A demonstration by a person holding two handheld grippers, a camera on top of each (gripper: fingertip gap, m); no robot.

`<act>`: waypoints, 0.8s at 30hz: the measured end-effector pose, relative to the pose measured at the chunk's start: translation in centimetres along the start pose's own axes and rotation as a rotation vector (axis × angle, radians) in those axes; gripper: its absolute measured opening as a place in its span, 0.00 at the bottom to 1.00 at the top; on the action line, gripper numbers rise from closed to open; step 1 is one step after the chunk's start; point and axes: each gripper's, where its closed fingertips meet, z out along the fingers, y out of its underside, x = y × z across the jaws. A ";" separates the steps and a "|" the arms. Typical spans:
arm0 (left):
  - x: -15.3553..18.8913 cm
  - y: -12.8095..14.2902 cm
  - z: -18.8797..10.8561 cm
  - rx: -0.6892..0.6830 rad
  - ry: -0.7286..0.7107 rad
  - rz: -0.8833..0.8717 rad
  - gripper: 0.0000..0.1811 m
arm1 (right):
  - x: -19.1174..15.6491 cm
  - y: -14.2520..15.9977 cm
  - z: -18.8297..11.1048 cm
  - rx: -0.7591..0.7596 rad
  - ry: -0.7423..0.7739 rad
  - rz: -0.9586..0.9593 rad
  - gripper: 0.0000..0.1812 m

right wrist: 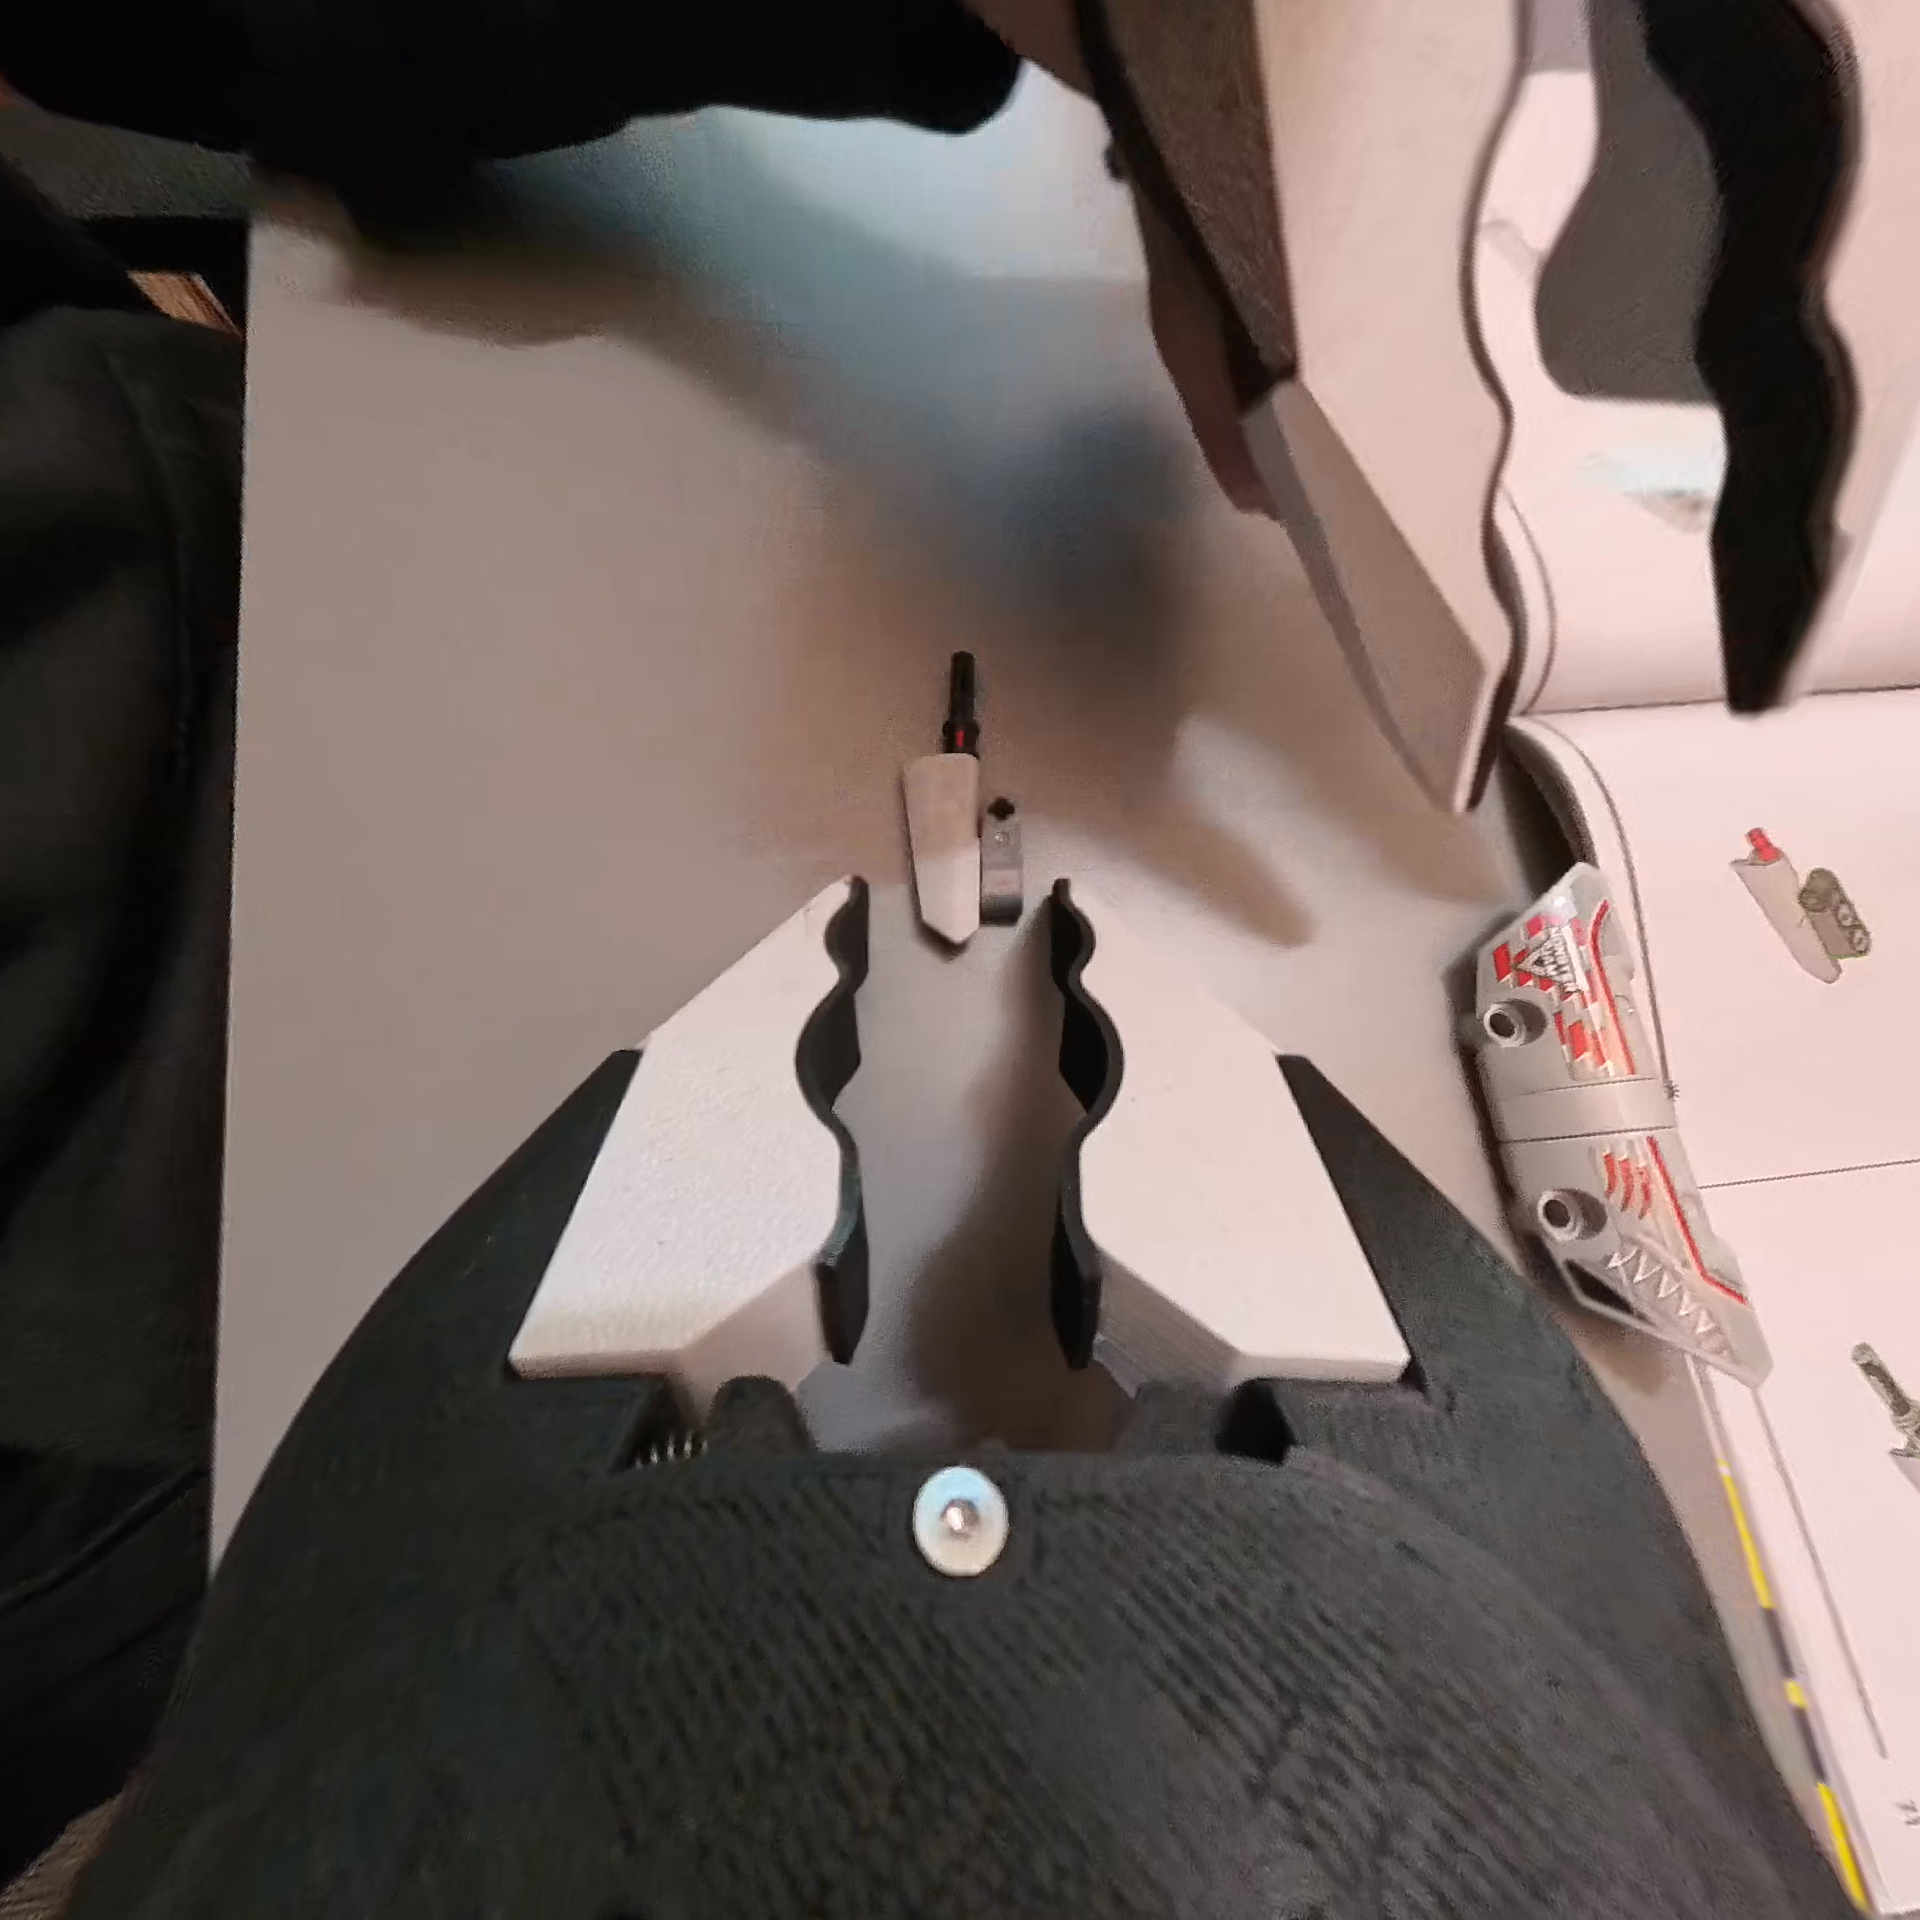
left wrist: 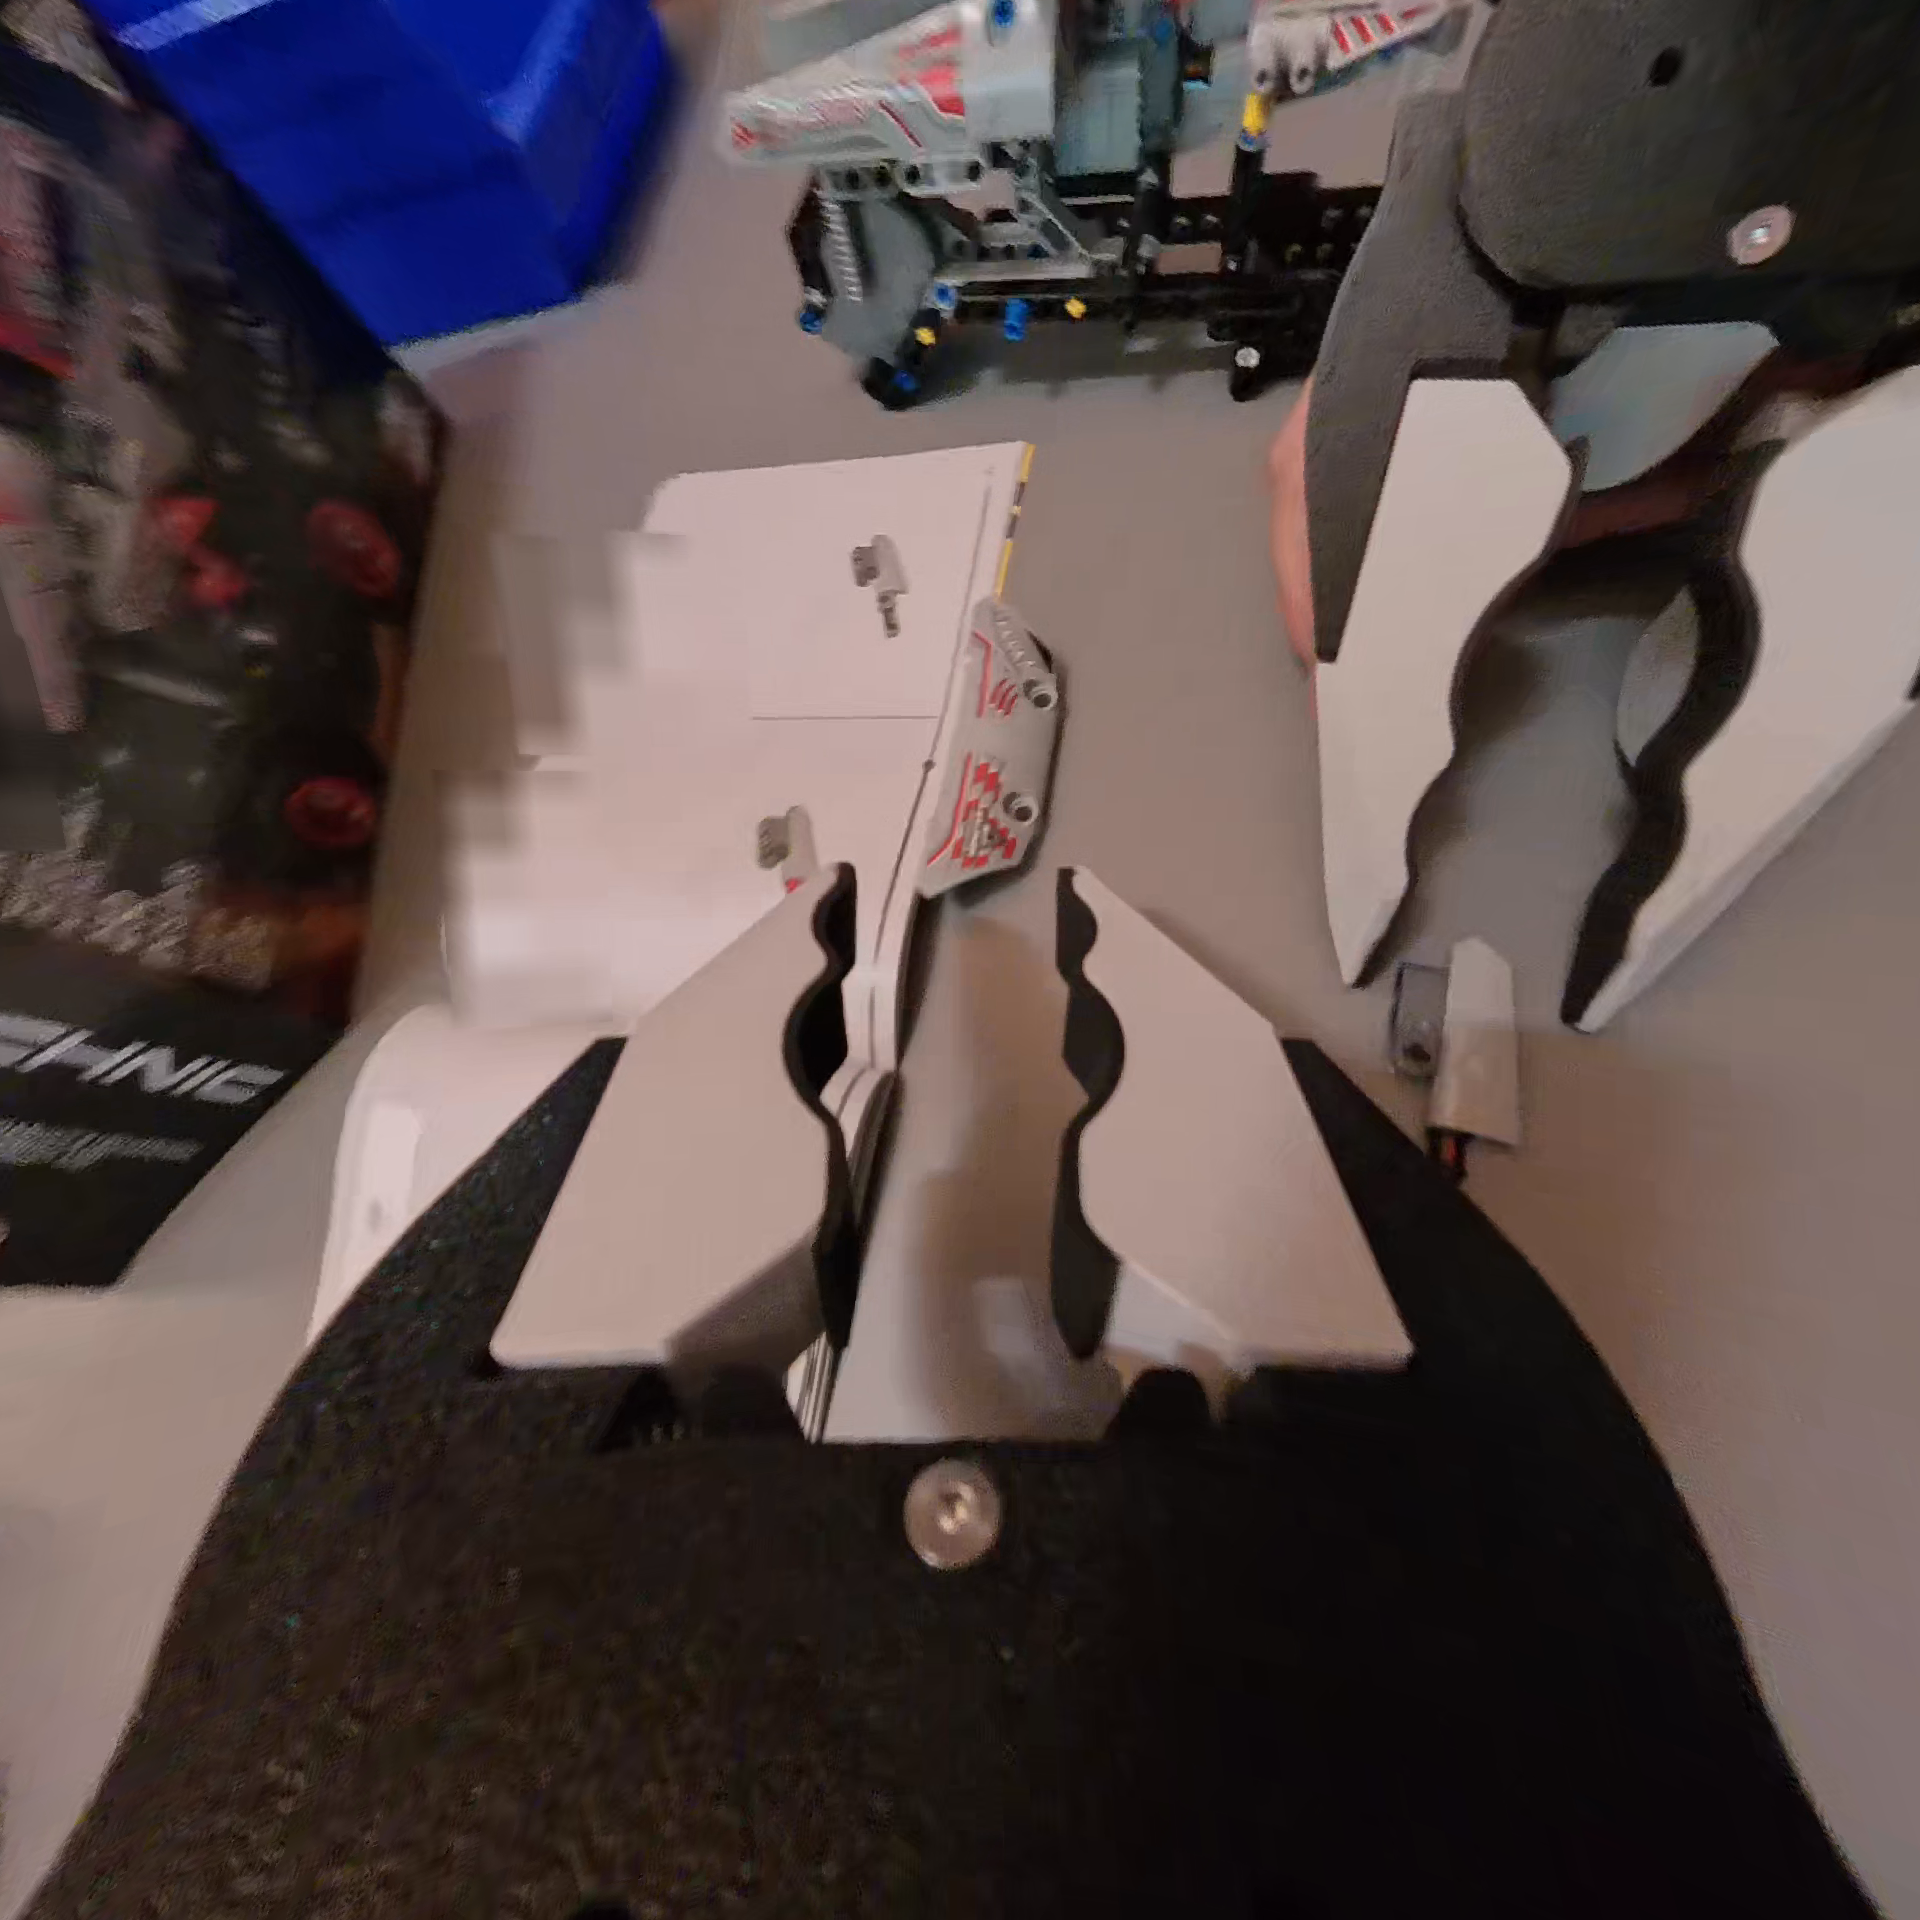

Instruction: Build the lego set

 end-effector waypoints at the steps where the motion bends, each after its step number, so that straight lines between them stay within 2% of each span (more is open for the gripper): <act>1: 0.2 0.0 0.8 -0.020 0.048 -0.009 0.20 | -0.1 0.1 -0.1 0.000 0.001 0.004 0.20; 4: 0.3 -0.1 2.9 -0.043 0.127 -0.045 0.21 | -0.4 0.5 -0.6 0.001 0.024 0.004 0.22; 11: 2.0 -0.4 5.4 -0.084 0.210 -0.024 0.11 | -0.4 0.9 -1.3 0.006 0.086 -0.016 0.22; 21: 3.8 -2.4 7.4 -0.076 0.226 -0.003 0.11 | -0.8 1.4 -1.8 0.006 0.076 -0.024 0.19; 24: 4.0 -2.4 7.4 -0.088 0.220 0.000 0.16 | -0.9 1.4 -1.8 0.006 0.072 -0.025 0.18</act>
